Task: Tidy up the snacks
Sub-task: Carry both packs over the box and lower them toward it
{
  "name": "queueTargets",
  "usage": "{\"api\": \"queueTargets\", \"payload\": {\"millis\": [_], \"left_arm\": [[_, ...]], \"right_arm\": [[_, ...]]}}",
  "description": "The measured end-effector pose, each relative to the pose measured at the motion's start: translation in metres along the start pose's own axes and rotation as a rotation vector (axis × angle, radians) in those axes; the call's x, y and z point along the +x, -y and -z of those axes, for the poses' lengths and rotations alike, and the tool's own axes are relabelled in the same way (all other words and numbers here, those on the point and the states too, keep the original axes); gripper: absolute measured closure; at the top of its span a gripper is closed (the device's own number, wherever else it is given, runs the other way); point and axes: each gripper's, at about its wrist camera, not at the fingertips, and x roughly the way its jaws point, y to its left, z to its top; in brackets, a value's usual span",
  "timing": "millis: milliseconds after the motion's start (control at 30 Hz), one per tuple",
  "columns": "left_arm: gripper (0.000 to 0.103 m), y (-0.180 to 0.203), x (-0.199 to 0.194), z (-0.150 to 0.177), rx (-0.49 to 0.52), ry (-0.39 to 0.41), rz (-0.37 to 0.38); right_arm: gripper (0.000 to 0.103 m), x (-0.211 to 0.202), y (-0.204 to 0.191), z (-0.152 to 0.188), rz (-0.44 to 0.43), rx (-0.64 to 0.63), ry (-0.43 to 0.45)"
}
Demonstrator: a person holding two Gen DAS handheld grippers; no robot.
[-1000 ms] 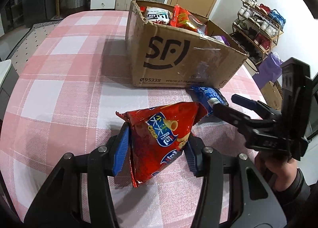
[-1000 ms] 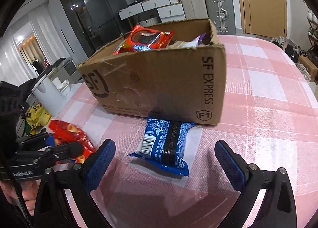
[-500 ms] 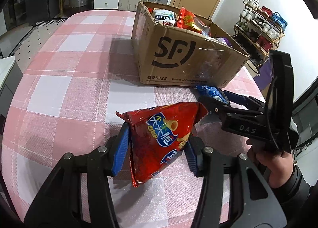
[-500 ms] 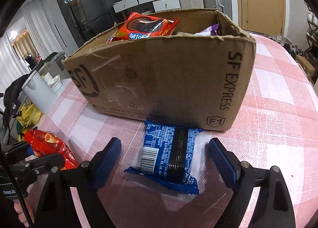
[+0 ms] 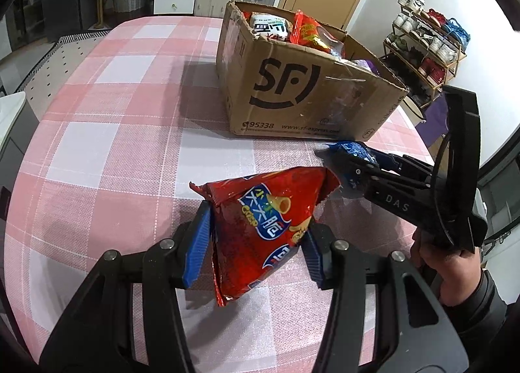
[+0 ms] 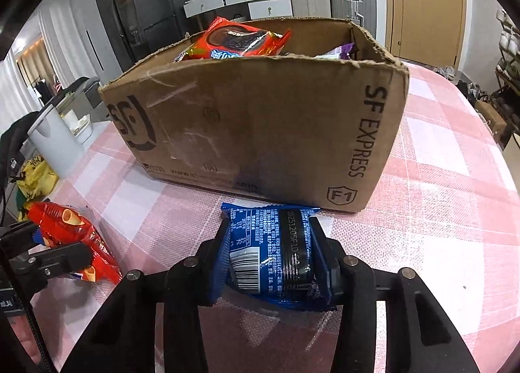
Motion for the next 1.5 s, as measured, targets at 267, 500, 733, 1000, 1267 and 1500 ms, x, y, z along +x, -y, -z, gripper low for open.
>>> {"api": "queueTargets", "payload": {"millis": [267, 500, 733, 1000, 1267, 1500], "left_arm": [[0.055, 0.0, -0.002, 0.001, -0.002, -0.001, 0.001], [0.055, 0.002, -0.005, 0.001, 0.005, 0.002, 0.002], [0.054, 0.007, -0.007, 0.001, 0.016, 0.007, 0.006], [0.055, 0.013, -0.014, 0.002, 0.029, 0.019, 0.012], [0.055, 0.018, -0.021, 0.003, 0.04, 0.029, 0.02], [0.054, 0.024, -0.034, -0.006, 0.07, 0.064, 0.016]], "right_arm": [[0.059, -0.004, 0.006, 0.001, -0.006, -0.007, 0.003], [0.059, -0.011, 0.003, 0.004, -0.022, -0.016, 0.011], [0.059, -0.032, -0.007, 0.011, -0.059, -0.05, 0.029], [0.059, -0.068, -0.002, 0.016, -0.096, -0.03, 0.072], [0.059, -0.107, 0.002, 0.03, -0.104, -0.024, 0.099], [0.059, -0.134, 0.005, 0.028, -0.116, -0.017, 0.138]]}}
